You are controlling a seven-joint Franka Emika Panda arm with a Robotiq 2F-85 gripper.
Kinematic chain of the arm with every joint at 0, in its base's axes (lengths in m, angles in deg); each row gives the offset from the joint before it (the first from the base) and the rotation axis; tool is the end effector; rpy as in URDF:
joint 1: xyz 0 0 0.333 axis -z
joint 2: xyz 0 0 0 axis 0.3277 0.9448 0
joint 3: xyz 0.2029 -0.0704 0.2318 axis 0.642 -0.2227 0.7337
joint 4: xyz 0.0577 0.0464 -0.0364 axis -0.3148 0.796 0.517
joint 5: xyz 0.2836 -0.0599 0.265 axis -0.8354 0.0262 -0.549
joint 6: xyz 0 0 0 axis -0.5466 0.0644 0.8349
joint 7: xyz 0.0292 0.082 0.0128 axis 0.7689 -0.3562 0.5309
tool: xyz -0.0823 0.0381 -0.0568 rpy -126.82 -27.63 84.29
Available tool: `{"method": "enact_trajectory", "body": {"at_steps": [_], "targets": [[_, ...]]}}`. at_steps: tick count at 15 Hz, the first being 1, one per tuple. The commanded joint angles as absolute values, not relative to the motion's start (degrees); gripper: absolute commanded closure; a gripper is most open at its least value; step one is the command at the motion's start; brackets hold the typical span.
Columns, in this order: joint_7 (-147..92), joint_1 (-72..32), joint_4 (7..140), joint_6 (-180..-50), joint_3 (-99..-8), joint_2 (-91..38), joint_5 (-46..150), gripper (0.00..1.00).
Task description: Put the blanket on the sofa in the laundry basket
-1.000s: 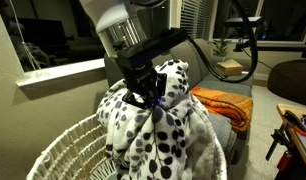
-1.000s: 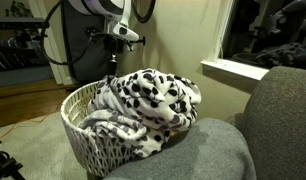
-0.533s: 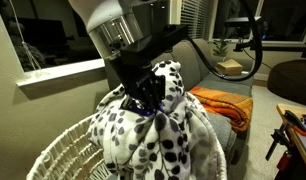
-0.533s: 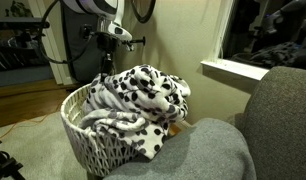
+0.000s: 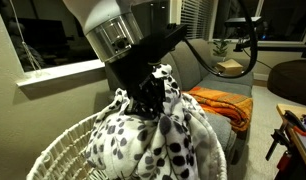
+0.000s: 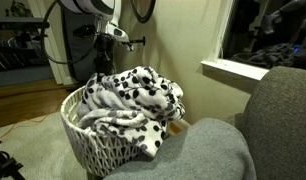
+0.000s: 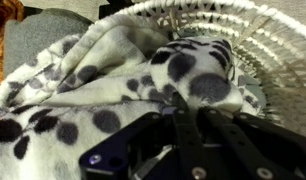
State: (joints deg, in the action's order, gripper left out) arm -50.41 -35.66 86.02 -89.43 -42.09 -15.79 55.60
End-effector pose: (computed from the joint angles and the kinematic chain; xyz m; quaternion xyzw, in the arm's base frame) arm 0.5495 0.2316 0.2496 0.9798 0.0011 -0.1716 0.1029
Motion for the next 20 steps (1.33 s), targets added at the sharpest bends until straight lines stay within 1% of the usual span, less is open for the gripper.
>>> {"method": "enact_trajectory", "body": {"at_steps": [1,20], "targets": [[-47.5,-36.6,84.9,-85.6,-41.8,-16.3,55.0,0.97],[-41.8,-40.7,76.9,-81.1,-40.7,-10.7,57.3,0.97]]}}
